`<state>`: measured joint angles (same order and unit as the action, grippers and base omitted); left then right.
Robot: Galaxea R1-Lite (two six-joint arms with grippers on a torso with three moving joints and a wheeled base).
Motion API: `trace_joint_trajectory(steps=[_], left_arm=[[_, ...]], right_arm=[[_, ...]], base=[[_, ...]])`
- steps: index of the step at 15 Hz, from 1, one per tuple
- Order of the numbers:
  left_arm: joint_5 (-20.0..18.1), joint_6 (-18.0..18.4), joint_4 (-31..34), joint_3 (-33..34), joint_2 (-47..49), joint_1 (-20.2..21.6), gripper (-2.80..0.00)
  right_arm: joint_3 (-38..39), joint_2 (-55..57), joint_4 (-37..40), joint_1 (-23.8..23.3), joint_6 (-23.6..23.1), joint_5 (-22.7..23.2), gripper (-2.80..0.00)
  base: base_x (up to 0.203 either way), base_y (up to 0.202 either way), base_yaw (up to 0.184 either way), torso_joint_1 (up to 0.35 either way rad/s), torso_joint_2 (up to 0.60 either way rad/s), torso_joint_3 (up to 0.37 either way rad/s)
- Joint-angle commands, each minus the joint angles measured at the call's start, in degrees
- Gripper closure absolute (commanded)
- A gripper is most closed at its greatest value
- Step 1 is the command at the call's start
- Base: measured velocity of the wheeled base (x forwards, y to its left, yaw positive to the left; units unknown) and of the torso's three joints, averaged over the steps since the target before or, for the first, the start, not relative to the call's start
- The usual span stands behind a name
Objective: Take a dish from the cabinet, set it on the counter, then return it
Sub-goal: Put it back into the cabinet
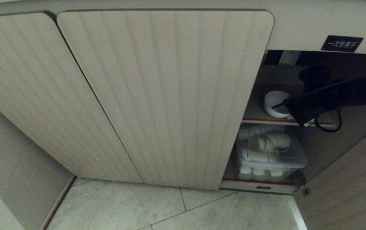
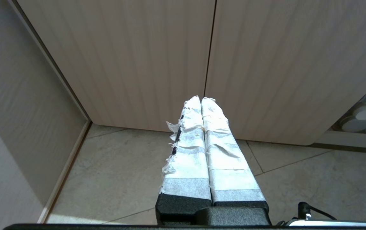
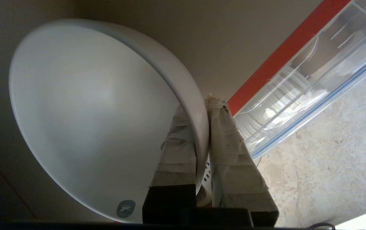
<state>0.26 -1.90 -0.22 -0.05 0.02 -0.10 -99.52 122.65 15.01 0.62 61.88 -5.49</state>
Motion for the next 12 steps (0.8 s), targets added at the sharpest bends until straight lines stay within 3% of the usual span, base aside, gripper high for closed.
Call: trace_joint_trajectory(steps=[1,8,9,12], left_arm=[[0.0,-0.03,-0.04,0.05,-0.02,0.01,0.0],[0.0,-0.03,-0.04,-0.04,-0.02,0.01,0.0],[0.01,-0.03,-0.04,-0.03,-0.02,0.01,0.0],[0.0,-0.03,-0.04,0.05,-0.02,0.01,0.0]], right_arm=[[-0.06,0.3,0.11,-0.01,0.35,-0.05,0.0],[-0.93,1.01,0.2,-0.01,0.35,0.04,0.0],[-0.93,1.01,0.38,-0.01,0.35,0.04,-2.8],[-0.93,1.01,0.02,0.08,0.61,-1.28,-2.8]], base=[[0.0,0.0,0.0,0.0,0.0,0.0],[0.0,0.0,0.0,0.0,0.0,0.0],[0.0,0.0,0.0,0.0,0.0,0.0],[0.0,0.0,0.0,0.0,0.0,0.0]])
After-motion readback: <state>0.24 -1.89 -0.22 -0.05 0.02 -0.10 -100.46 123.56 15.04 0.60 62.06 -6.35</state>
